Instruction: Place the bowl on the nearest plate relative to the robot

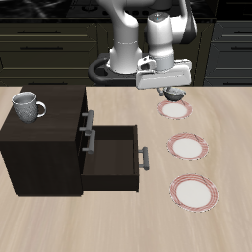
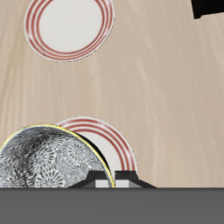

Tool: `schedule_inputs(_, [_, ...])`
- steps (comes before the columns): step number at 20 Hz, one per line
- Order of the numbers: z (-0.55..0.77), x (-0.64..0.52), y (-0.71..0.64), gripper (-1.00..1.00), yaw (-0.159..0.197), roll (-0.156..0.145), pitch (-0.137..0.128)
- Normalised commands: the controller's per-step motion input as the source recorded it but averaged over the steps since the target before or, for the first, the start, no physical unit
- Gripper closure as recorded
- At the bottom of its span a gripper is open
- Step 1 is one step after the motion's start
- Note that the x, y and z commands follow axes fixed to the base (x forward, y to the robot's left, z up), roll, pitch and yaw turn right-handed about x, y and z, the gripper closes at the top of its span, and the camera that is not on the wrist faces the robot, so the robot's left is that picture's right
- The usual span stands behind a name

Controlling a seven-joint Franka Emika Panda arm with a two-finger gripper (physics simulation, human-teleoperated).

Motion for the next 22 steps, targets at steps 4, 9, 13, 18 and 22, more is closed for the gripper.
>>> schedule_inputs(4, [-0.30,0.06,0.02,1.00,0.017,-0.009,0.036])
schedule_inputs(9, [-0.33,0.04,0.15,1.00,0.026,0.019,0.045])
schedule_inputs(13, [-0.31,0.00,0.15,1.00,0.030,0.027,0.044])
schedule_inputs(18, [-0.24,-0.02,0.04,1.00,0.018,0.018,0.051])
schedule_inputs(22, [-0.24,0.00,0.03,1.00,0.008,0.021,0.089])
